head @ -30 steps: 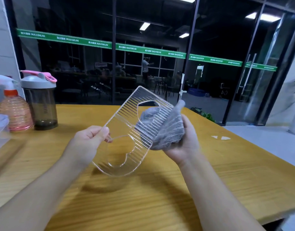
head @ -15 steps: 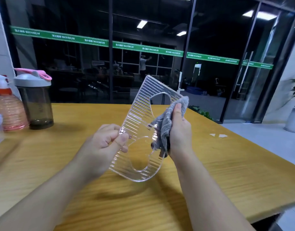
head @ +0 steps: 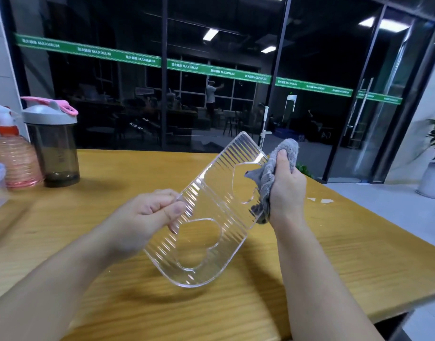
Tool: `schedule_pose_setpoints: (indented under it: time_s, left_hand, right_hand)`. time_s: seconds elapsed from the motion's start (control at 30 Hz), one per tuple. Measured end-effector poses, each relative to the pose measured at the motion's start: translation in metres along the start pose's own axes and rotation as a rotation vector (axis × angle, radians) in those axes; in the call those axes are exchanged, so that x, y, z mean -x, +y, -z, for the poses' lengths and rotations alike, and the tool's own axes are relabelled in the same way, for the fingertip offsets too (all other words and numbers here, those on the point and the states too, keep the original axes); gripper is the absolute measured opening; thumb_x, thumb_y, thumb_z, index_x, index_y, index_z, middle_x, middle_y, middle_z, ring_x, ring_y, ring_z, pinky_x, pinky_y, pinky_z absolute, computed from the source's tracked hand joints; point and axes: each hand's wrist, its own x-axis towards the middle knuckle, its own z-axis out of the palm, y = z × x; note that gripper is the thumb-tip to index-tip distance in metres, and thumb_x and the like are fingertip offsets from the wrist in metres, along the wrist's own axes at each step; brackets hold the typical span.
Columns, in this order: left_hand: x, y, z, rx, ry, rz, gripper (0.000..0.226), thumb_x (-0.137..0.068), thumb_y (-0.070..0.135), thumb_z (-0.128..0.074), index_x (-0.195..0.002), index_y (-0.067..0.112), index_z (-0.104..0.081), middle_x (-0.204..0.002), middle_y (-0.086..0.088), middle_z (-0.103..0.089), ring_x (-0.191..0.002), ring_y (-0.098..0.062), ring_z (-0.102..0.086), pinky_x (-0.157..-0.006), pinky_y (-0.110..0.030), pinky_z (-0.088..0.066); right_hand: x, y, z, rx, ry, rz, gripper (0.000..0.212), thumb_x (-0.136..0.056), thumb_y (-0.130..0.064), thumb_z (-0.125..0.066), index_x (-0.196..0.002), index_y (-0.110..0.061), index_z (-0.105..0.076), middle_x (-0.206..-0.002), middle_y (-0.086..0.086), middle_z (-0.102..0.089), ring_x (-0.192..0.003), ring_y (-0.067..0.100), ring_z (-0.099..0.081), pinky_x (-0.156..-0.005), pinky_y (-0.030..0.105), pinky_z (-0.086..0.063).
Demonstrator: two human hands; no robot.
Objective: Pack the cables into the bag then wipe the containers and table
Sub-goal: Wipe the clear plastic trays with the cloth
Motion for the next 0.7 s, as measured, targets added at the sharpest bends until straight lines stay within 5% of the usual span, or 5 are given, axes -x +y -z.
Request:
schedule_pose_setpoints:
  time_s: [0.2,0.27,0.43,0.63,0.7]
  left_hand:
    - [0.001,0.004,0.008,0.017,-0.006,0.035,0.034,-0.063,0.066,-0.056,-0.052,0.036,-0.067,-0.084,0.003,-0.064,-0.079,-0.019,-0.058,-0.069,-0.009,-0.043]
    - [0.002,0.002,0.013,-0.033,-0.053,0.053,0.044,-0.059,0.078,-0.054,-0.053,0.037,-0.066,-0.075,0.007,-0.061,-0.072,-0.012,-0.055,-0.066,-0.011,-0.043]
    - [0.007,0.004,0.025,-0.01,-0.133,0.095,0.043,-0.062,0.066,-0.059,-0.069,0.026,-0.072,-0.069,0.005,-0.056,-0.058,-0.002,-0.048,-0.062,-0.011,-0.041]
    - [0.009,-0.001,0.034,-0.014,-0.224,0.128,0.073,-0.055,0.075,-0.065,-0.075,0.005,-0.072,-0.083,-0.018,-0.057,-0.066,-0.014,-0.05,-0.058,-0.012,-0.042]
    - [0.008,-0.001,0.029,-0.033,-0.272,0.148,0.071,-0.055,0.075,-0.065,-0.074,0.006,-0.072,-0.082,-0.013,-0.059,-0.066,-0.015,-0.051,-0.058,-0.013,-0.041]
  right_hand:
    - [0.008,-0.005,-0.001,-0.145,-0.106,-0.367,0.039,-0.09,-0.048,-0.054,-0.083,-0.011,-0.066,-0.084,0.014,-0.072,-0.077,0.03,-0.064,-0.08,0.046,-0.052]
    - [0.007,-0.007,0.001,-0.141,-0.177,-0.334,0.037,-0.09,-0.044,-0.058,-0.091,-0.008,-0.067,-0.092,0.017,-0.072,-0.082,0.033,-0.067,-0.08,0.052,-0.055]
    - [0.003,-0.017,0.018,-0.178,-0.581,-0.348,0.053,-0.08,-0.049,-0.055,-0.103,-0.002,-0.062,-0.091,0.021,-0.068,-0.084,0.035,-0.064,-0.085,0.055,-0.05]
    - [-0.009,-0.018,0.036,-0.16,-0.92,-0.373,0.059,-0.07,-0.034,-0.078,-0.112,0.004,-0.06,-0.108,0.031,-0.062,-0.092,0.042,-0.063,-0.084,0.055,-0.052]
    - [-0.008,-0.015,0.032,-0.03,-0.943,-0.3,0.04,-0.08,-0.022,-0.07,-0.106,0.004,-0.057,-0.1,0.028,-0.064,-0.084,0.039,-0.066,-0.077,0.051,-0.056]
